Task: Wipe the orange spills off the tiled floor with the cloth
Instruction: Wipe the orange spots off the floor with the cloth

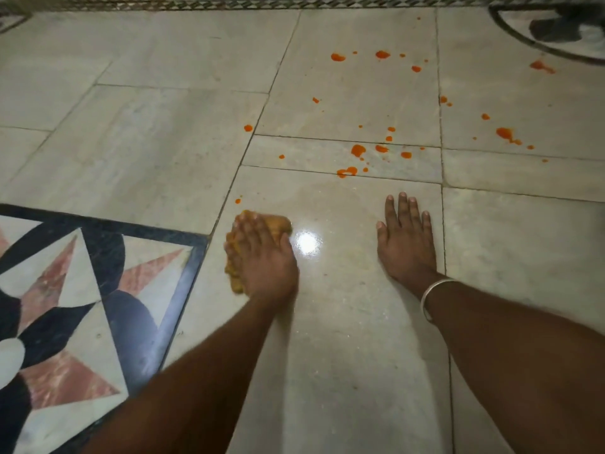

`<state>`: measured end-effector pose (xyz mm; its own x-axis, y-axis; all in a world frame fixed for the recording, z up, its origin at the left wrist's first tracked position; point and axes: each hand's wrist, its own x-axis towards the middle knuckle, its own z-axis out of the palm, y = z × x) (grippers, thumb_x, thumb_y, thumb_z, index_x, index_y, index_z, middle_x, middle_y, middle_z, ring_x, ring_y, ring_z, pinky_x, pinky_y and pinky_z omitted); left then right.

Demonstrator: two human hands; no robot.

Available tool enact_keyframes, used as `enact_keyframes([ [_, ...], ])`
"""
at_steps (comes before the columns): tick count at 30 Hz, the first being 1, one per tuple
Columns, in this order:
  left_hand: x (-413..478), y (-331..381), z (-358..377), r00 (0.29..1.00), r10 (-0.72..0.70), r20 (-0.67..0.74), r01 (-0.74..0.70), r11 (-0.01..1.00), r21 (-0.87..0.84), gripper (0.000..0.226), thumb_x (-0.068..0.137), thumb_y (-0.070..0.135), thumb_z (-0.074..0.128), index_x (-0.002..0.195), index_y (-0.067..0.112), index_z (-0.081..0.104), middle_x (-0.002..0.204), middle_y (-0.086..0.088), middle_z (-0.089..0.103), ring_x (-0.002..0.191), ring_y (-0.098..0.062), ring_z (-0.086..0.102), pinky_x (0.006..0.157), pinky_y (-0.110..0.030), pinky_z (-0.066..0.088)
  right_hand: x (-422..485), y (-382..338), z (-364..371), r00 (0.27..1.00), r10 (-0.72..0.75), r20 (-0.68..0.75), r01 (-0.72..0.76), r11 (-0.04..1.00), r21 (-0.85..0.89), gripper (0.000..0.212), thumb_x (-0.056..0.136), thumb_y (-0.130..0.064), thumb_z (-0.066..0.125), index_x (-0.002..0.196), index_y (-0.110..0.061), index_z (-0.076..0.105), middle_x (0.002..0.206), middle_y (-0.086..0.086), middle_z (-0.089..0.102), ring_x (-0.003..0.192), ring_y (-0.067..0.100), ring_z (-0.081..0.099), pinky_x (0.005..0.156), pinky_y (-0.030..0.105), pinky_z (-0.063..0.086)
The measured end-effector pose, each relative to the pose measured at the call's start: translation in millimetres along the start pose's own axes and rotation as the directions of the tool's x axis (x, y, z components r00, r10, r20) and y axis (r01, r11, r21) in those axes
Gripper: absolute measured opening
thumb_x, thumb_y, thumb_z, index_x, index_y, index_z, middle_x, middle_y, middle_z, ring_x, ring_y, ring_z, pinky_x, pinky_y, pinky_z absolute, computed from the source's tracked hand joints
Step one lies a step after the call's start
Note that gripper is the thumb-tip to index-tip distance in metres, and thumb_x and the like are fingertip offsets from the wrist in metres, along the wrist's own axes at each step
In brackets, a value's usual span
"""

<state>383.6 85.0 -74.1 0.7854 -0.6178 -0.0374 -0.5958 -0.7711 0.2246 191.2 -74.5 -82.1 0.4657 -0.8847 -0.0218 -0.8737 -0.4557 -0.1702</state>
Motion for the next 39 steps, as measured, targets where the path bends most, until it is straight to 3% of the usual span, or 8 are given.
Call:
enact_keyframes([
  [5, -71.0, 43.1, 13.8, 0.995, 0.095, -0.001, -0.095, 0.995, -0.021, 0.078, 0.106, 0.055, 0.02, 0.166, 0.008, 0.005, 0.174, -0.016, 0.001, 0.161, -0.033, 0.0, 0.129, -0.057, 0.004, -3.1, -4.5, -0.8, 1.0, 0.015, -0.022, -0.014, 1.0, 0.01, 0.072, 0.099, -0.047, 0.002, 0.163, -0.014, 0.012, 0.171, 0.011, 0.009, 0.158, 0.028, 0.007, 0.128, 0.048, 0.003],
  [11, -0.4, 74.8, 15.6, 0.949, 0.294, 0.113, -0.299, 0.954, 0.03, 0.075, 0.106, 0.057, 0.016, 0.167, 0.016, 0.002, 0.175, -0.009, -0.007, 0.161, -0.027, -0.012, 0.129, -0.052, -0.007, -2.7, 0.9, 2.8, 1.0, -0.013, -0.005, 0.013, 1.0, -0.006, 0.08, 0.099, -0.064, 0.007, 0.164, -0.016, 0.007, 0.171, 0.011, 0.003, 0.158, 0.027, 0.001, 0.127, 0.048, -0.001],
  [16, 41.6, 36.3, -0.7, 0.966, 0.232, 0.114, -0.234, 0.972, 0.002, 0.074, 0.108, 0.057, 0.016, 0.167, 0.018, -0.003, 0.175, -0.006, -0.011, 0.161, -0.024, -0.015, 0.129, -0.053, -0.009, -2.8, 4.8, 1.5, 0.999, -0.031, 0.018, 0.031, 0.999, 0.022, 0.083, 0.098, -0.068, 0.01, 0.164, -0.018, 0.004, 0.171, 0.01, -0.002, 0.158, 0.025, -0.004, 0.127, 0.047, -0.004],
  [21, -23.8, -2.7, -7.5, 0.997, 0.029, 0.071, -0.027, 0.999, -0.025, 0.077, 0.105, 0.059, 0.012, 0.166, 0.015, -0.006, 0.175, -0.01, -0.009, 0.161, -0.028, -0.009, 0.129, -0.056, 0.0, -3.9, 2.6, 0.4, 1.0, -0.031, 0.007, 0.03, 0.999, 0.025, 0.083, 0.098, -0.067, 0.012, 0.164, -0.016, 0.006, 0.171, 0.012, -0.001, 0.158, 0.028, -0.005, 0.127, 0.051, -0.002],
  [25, -67.3, 37.5, 9.0, 0.989, 0.107, 0.1, -0.109, 0.994, 0.013, 0.081, 0.103, 0.062, 0.009, 0.166, 0.013, -0.009, 0.174, -0.011, -0.013, 0.161, -0.03, -0.013, 0.129, -0.055, -0.005, -15.4, -17.8, 6.2, 0.998, -0.054, -0.012, 0.054, 0.999, -0.01, 0.074, 0.101, -0.06, 0.008, 0.164, -0.022, 0.007, 0.171, 0.012, 0.003, 0.158, 0.03, -0.001, 0.126, 0.056, -0.002],
  [30, 2.6, 63.9, 6.9, 0.951, 0.275, 0.14, -0.283, 0.959, 0.038, 0.074, 0.107, 0.059, 0.013, 0.167, 0.018, -0.002, 0.175, -0.006, -0.009, 0.161, -0.025, -0.013, 0.129, -0.055, -0.004, -21.3, -22.3, 9.4, 0.996, -0.094, -0.003, 0.094, 0.996, -0.008, 0.071, 0.103, -0.058, 0.008, 0.164, -0.022, 0.008, 0.171, 0.012, 0.004, 0.158, 0.028, 0.0, 0.127, 0.053, 0.0],
  [34, 33.2, 16.0, -7.6, 0.972, 0.204, 0.12, -0.206, 0.978, 0.005, 0.074, 0.108, 0.058, 0.016, 0.166, 0.018, -0.005, 0.175, -0.006, -0.011, 0.161, -0.024, -0.014, 0.129, -0.055, -0.005, -22.1, -18.3, 8.6, 0.992, -0.126, 0.001, 0.126, 0.992, 0.022, 0.075, 0.101, -0.061, 0.009, 0.164, -0.021, 0.007, 0.171, 0.012, 0.002, 0.158, 0.027, -0.004, 0.127, 0.051, -0.001],
  [39, -57.8, 6.4, -1.8, 0.981, 0.167, 0.102, -0.173, 0.983, 0.062, 0.079, 0.104, 0.062, 0.007, 0.166, 0.016, -0.005, 0.175, -0.008, -0.011, 0.161, -0.027, -0.012, 0.13, -0.054, -0.002, -23.4, -22.3, 9.3, 0.995, -0.102, -0.022, 0.102, 0.995, 0.016, 0.075, 0.1, -0.06, 0.007, 0.164, -0.02, 0.009, 0.171, 0.013, 0.004, 0.158, 0.03, 0.0, 0.127, 0.051, 0.0],
])
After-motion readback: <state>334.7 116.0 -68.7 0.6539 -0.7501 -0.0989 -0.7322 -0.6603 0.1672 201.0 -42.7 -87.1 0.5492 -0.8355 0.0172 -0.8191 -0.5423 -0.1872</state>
